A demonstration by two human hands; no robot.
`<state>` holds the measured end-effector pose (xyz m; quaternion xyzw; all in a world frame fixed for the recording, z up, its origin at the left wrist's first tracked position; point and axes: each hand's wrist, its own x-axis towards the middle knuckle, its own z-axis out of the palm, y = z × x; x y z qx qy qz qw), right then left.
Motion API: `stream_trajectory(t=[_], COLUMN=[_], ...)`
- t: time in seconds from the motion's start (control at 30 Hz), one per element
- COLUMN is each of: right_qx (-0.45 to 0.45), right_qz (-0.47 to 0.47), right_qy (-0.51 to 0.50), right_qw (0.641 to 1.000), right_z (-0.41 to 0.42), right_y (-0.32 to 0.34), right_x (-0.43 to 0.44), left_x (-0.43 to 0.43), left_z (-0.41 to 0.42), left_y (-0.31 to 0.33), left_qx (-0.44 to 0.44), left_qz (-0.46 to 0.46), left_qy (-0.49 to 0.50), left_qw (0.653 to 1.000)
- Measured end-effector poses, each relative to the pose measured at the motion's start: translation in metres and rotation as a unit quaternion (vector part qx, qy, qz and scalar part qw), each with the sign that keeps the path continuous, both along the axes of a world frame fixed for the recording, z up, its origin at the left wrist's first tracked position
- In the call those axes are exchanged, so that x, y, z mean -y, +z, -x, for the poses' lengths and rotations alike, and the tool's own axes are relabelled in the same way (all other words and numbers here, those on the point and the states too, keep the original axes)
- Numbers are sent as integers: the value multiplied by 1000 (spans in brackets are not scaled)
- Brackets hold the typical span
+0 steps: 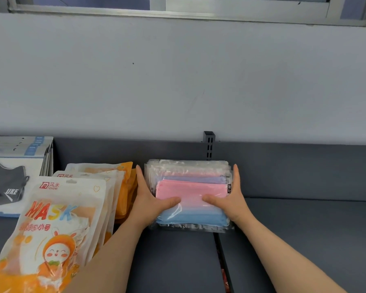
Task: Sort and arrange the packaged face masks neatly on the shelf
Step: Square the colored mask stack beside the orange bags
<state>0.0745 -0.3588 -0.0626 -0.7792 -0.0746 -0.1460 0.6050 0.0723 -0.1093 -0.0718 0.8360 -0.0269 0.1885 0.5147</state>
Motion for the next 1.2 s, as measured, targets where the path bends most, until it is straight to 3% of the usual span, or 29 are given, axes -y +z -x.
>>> stream_trajectory(t=[0.17,0.5,0.67,0.83,1.07,1.2], right_qx=[0,-68,-80,-81,-100,-148], right_qz=[31,38,14,56,4,32], right_qy=[0,46,11,-33,-48,-17], right_qw=[1000,996,997,995,994,988], right_z=[-5,-7,-4,2,5,8], right_y=[5,7,8,6,15,16], right_x=[-6,-1,-2,-13,-14,-23], left_x=[-5,-5,-4,2,1,3], left_z=[-1,1,2,6,13,14], left_y=[1,-2,2,2,2,0], left_qx=[10,-1,13,32,17,15], left_qz=[11,-74,-127,-185,-161,-130], left_qy=[7,49,63,82,68,49], left_qw=[1000,996,990,979,984,990])
